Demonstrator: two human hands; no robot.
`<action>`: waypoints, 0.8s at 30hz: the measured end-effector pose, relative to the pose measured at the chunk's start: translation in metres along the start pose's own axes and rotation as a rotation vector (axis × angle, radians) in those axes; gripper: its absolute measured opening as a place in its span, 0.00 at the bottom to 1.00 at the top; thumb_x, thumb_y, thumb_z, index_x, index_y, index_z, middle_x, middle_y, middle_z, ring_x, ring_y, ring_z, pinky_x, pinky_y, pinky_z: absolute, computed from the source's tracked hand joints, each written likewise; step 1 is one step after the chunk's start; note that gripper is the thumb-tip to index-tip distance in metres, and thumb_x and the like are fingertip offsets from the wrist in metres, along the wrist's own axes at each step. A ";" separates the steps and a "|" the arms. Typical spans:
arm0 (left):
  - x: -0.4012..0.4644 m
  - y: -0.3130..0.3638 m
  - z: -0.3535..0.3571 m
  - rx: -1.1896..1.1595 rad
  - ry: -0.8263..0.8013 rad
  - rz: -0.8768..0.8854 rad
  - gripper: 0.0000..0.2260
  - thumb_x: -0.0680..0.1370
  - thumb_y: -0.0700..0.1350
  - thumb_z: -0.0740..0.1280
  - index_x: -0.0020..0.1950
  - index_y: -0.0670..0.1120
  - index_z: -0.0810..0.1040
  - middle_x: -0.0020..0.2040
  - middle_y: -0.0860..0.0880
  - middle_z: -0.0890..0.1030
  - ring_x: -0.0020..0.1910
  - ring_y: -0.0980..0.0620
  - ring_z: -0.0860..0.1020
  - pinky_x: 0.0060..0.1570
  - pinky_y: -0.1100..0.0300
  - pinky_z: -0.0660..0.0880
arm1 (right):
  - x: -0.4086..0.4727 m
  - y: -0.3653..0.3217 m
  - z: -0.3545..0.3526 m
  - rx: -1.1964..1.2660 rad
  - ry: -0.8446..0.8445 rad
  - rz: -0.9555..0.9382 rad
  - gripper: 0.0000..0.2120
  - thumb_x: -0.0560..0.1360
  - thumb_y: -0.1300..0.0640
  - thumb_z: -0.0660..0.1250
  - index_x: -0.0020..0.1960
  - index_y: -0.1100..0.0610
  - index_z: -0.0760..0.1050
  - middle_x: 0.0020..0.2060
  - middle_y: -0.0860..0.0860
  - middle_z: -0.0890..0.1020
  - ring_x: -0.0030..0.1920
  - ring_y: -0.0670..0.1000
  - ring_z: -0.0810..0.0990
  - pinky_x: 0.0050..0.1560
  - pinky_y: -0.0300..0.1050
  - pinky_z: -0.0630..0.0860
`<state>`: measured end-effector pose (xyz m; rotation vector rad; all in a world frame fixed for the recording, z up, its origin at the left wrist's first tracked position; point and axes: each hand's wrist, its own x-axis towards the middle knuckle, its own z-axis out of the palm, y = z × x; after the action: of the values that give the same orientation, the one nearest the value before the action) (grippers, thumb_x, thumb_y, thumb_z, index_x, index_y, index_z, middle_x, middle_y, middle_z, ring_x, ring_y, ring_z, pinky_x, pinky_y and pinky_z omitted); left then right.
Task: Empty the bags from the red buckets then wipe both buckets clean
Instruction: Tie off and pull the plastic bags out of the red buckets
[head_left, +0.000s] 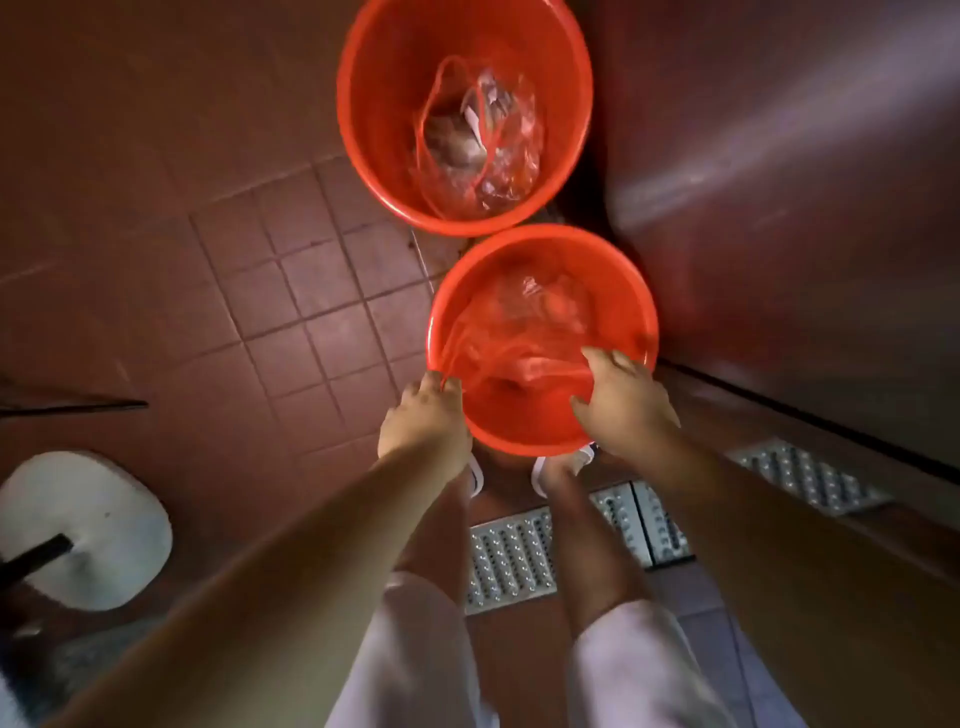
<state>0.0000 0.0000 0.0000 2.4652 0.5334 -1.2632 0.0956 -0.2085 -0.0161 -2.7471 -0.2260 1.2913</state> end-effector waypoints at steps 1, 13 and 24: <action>0.010 -0.001 0.007 0.024 -0.001 0.002 0.22 0.82 0.44 0.65 0.76 0.49 0.68 0.74 0.47 0.67 0.72 0.41 0.69 0.64 0.44 0.73 | 0.010 0.002 0.010 0.011 -0.004 -0.008 0.33 0.76 0.45 0.68 0.78 0.47 0.61 0.72 0.51 0.70 0.70 0.57 0.69 0.65 0.55 0.71; 0.033 -0.009 0.007 -0.448 0.299 0.068 0.13 0.83 0.50 0.63 0.44 0.44 0.79 0.38 0.43 0.82 0.41 0.39 0.79 0.42 0.47 0.76 | -0.006 0.009 0.048 0.221 0.192 -0.257 0.09 0.75 0.56 0.61 0.44 0.55 0.79 0.38 0.55 0.79 0.45 0.61 0.76 0.47 0.53 0.73; 0.010 0.021 -0.067 -0.971 0.304 0.069 0.14 0.78 0.54 0.61 0.36 0.52 0.80 0.30 0.55 0.82 0.33 0.51 0.83 0.35 0.60 0.78 | -0.049 0.032 -0.022 0.255 0.496 -0.069 0.21 0.76 0.56 0.69 0.28 0.58 0.66 0.34 0.52 0.72 0.38 0.60 0.72 0.34 0.47 0.65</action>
<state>0.0620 0.0129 0.0316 1.7907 0.8673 -0.4025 0.0848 -0.2494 0.0300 -2.6974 -0.1030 0.5443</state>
